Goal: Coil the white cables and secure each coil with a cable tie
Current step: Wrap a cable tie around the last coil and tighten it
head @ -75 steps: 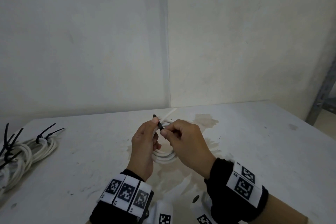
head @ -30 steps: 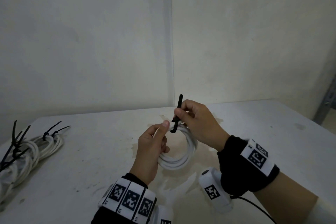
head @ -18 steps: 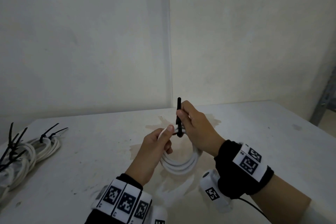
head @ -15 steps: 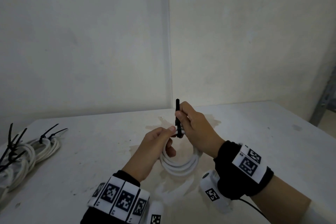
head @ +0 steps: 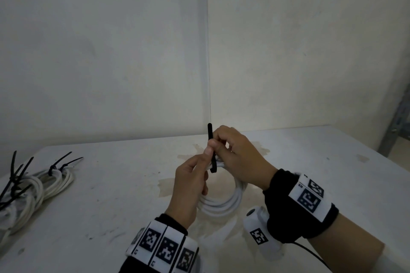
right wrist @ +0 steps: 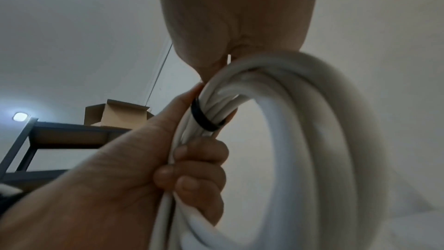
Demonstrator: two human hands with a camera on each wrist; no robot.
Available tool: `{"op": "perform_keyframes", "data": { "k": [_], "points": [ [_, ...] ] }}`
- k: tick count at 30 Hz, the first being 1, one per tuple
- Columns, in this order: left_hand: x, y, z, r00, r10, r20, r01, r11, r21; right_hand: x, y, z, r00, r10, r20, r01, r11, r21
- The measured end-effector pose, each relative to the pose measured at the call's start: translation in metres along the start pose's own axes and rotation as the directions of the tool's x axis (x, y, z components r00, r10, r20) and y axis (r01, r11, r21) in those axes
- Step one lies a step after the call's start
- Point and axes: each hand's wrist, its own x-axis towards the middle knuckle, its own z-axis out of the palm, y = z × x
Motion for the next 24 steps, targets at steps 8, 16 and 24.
{"op": "perform_keyframes", "data": {
  "k": [8,16,24],
  "points": [
    [0.001,0.001,-0.001,1.000,0.011,-0.008,-0.011,0.999,0.035,0.006,-0.006,-0.006,0.986,0.162,-0.051,-0.156,0.983,0.091],
    [0.008,0.005,-0.005,0.999,0.033,-0.030,-0.030,0.995,0.100,0.015,-0.008,-0.002,0.972,0.208,-0.107,-0.195,0.974,0.120],
    [0.010,0.016,-0.019,0.996,0.084,0.036,-0.089,0.984,0.154,0.008,-0.009,0.004,0.973,0.224,-0.064,-0.198,0.941,0.274]
  ]
}}
